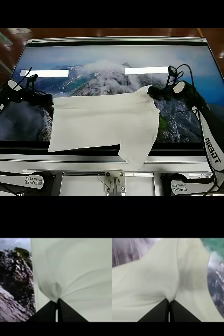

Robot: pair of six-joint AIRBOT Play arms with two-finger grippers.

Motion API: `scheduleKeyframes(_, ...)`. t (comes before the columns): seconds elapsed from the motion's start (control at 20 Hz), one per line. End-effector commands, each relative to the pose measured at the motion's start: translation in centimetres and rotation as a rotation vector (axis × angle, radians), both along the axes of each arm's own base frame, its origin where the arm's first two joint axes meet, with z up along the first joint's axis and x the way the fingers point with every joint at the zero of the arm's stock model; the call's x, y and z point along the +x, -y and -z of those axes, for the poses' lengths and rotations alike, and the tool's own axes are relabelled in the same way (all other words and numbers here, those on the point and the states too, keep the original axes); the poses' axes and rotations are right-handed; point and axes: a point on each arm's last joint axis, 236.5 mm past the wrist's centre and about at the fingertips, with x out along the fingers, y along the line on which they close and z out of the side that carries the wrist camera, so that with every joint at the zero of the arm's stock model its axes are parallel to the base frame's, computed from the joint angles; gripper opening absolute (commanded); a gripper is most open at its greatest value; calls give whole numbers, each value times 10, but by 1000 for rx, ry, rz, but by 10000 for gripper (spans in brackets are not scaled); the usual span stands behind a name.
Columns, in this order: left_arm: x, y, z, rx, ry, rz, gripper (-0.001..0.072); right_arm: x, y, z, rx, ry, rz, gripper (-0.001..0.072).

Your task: Fold the shirts.

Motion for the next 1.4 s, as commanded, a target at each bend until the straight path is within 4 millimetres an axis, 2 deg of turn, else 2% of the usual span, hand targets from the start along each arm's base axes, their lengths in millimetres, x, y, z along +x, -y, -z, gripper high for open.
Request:
scheduleKeyframes(0.0, -14, 3, 8, -24, -92, -71, 53, -37, -8, 26, 26, -190, -21, 51)
scheduleKeyframes(0.1, -24, 7, 9, -40, -139, -69, 145, -35, -7, 20, 37, -183, 8, 52)
scheduleKeyframes(0.15, -32, 9, 8, -49, -168, -57, 148, -34, -7, 14, 36, -170, 7, 62)
scheduleKeyframes(0.2, -40, 12, 7, -57, -197, -43, 256, -32, -6, 7, 36, -150, 8, 144)
scheduleKeyframes(0.25, -49, 14, 4, -68, -230, -31, 492, -31, -6, -4, 35, -125, 7, 431)
scheduleKeyframes(0.3, -58, 15, -1, -78, -259, -19, 635, -30, -4, -16, 21, -97, 2, 664)
scheduleKeyframes(0.4, -79, 10, -18, -78, -291, 43, 656, -38, 15, -42, -77, -60, -34, 675)
scheduleKeyframes(0.45, -88, 0, -27, -59, -295, 45, 655, -51, 35, -53, -162, -74, -52, 673)
scheduleKeyframes(0.5, -96, -14, -38, -38, -285, 24, 655, -74, 59, -57, -253, -138, -69, 663)
scheduleKeyframes(0.55, -105, -24, -45, -40, -276, -11, 655, -110, 90, -58, -358, -263, -84, 525)
scheduleKeyframes(0.6, -120, -32, -45, -50, -285, -52, 659, -143, 114, -58, -422, -385, -103, 452)
scheduleKeyframes(0.65, -141, -35, -39, -72, -315, -90, 664, -170, 122, -54, -417, -470, -150, 453)
scheduleKeyframes(0.7, -167, -30, -26, -119, -363, -128, 665, -193, 119, -48, -363, -524, -193, 453)
scheduleKeyframes(0.8, -214, -10, 2, -207, -424, -152, 666, -219, 99, -30, -172, -536, -201, 455)
scheduleKeyframes(0.9, -238, 0, 22, -234, -412, -161, 665, -229, 77, -14, 4, -504, -155, 455)
scheduleKeyframes(1.0, -245, 2, 30, -232, -410, -175, 665, -233, 74, -1, 56, -490, -108, 455)
scheduleKeyframes(1.15, -243, 6, 35, -232, -398, -174, 663, -228, 78, 8, 45, -465, -79, 455)
scheduleKeyframes(1.35, -234, 33, 51, -284, -365, -196, 661, -212, 84, 9, 32, -411, -30, 455)
